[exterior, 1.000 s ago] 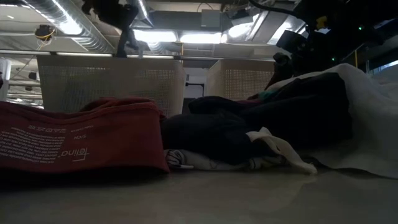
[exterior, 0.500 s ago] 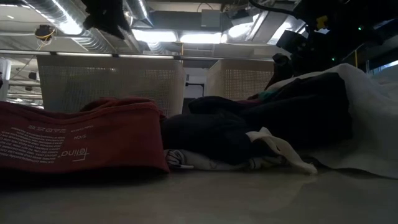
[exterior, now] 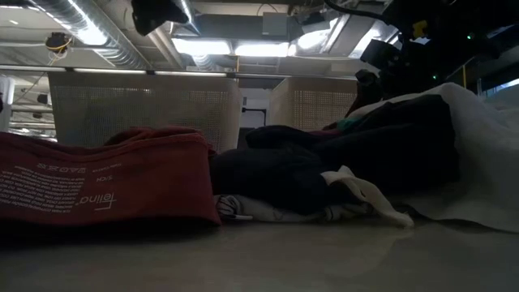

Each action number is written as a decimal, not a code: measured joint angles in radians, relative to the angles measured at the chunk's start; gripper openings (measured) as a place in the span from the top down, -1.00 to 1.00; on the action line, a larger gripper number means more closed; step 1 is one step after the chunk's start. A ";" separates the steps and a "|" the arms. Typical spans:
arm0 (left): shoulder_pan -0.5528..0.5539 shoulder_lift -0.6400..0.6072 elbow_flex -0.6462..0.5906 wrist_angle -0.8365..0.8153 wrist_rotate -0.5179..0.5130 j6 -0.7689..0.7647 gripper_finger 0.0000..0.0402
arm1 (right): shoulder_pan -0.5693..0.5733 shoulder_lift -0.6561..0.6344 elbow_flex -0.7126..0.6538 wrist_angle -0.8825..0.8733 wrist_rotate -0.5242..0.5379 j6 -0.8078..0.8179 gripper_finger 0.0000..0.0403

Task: Sort clothes
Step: Put the dark red shirt into the left white laundry bin

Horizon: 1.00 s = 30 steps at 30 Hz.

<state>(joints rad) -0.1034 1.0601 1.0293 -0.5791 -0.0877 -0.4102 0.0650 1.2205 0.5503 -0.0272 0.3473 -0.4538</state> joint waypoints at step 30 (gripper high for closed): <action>-0.367 0.693 -0.005 0.131 0.007 -0.208 0.10 | 0.000 0.000 0.000 0.008 0.000 -0.009 -0.28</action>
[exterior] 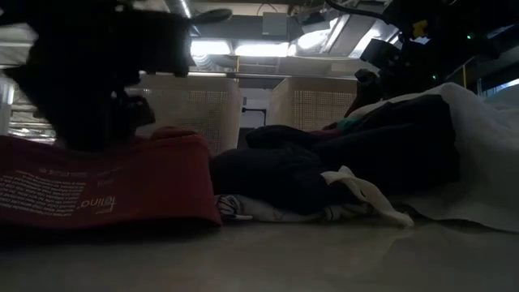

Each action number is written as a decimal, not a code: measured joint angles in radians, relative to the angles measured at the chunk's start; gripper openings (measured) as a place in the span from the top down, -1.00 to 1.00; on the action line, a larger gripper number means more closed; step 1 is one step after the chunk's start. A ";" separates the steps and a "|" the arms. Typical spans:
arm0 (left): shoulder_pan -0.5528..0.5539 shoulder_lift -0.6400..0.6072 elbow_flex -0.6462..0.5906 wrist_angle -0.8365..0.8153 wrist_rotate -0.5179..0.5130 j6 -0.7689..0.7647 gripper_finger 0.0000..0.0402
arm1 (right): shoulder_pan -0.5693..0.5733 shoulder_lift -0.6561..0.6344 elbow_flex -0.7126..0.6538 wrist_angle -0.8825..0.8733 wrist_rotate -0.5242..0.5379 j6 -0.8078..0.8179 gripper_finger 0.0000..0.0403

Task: Sort clothes
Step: Put the dark red shirt into the left white laundry bin

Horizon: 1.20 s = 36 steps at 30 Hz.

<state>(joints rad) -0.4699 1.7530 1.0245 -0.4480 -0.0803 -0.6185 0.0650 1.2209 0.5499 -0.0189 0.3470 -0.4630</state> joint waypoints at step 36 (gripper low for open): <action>0.006 -0.218 0.175 -0.365 -0.374 0.127 0.94 | 0.000 0.000 0.000 0.003 0.000 -0.037 -0.28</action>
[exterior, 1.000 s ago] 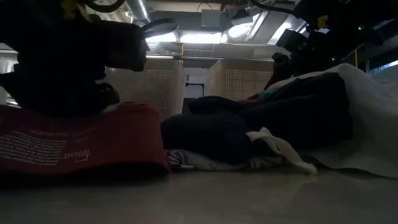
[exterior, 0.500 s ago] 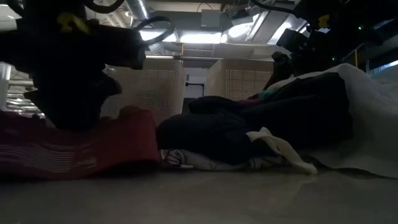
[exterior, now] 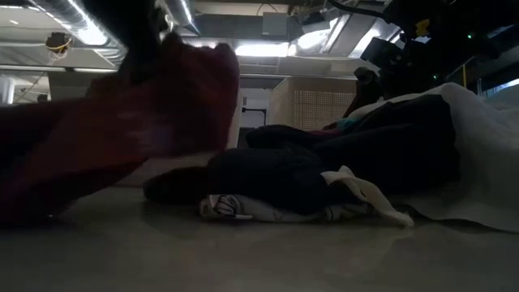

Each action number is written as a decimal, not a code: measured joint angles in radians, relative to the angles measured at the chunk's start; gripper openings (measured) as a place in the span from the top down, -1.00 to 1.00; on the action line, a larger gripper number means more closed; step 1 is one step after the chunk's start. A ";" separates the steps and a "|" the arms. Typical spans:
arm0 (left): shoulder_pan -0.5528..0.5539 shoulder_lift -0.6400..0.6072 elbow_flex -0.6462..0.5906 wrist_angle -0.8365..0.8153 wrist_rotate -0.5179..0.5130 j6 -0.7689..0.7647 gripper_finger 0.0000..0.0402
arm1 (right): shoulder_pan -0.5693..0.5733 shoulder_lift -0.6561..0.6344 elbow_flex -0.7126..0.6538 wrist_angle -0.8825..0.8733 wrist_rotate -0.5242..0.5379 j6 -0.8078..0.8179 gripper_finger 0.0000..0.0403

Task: Sort clothes
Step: Put the dark red shirt into the left white laundry bin

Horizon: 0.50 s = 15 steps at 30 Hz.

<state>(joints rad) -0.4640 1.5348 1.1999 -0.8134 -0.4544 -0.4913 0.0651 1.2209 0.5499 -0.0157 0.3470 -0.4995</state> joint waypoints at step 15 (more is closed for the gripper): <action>0.128 -0.408 0.038 0.090 -0.384 0.300 0.93 | 0.000 0.000 0.000 0.011 0.000 -0.001 -0.29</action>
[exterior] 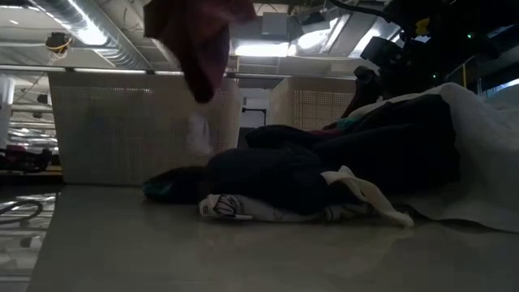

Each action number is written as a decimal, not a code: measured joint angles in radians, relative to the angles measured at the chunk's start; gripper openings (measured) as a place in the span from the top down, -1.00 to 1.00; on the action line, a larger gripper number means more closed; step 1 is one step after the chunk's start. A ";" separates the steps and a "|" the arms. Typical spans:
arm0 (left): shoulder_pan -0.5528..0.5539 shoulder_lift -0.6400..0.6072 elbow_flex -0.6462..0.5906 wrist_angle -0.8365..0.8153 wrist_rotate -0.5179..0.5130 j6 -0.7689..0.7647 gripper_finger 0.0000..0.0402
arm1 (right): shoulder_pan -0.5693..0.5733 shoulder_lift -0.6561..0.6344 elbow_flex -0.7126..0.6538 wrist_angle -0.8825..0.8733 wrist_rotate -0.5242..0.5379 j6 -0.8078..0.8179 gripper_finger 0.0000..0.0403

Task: Sort clothes
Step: Put the dark red shirt into the left white laundry bin, then put the black sock into the left white laundry bin

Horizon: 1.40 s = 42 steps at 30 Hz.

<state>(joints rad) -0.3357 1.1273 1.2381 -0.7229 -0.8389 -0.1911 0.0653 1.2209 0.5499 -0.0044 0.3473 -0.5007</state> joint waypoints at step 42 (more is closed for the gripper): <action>0.650 -0.202 -0.050 -0.407 0.541 -0.312 0.16 | 0.000 0.000 0.000 0.003 0.000 0.000 -0.28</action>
<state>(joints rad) 0.3145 0.9249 1.1885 -1.1296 -0.2979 -0.5033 0.0654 1.2209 0.5499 -0.0010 0.3473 -0.5008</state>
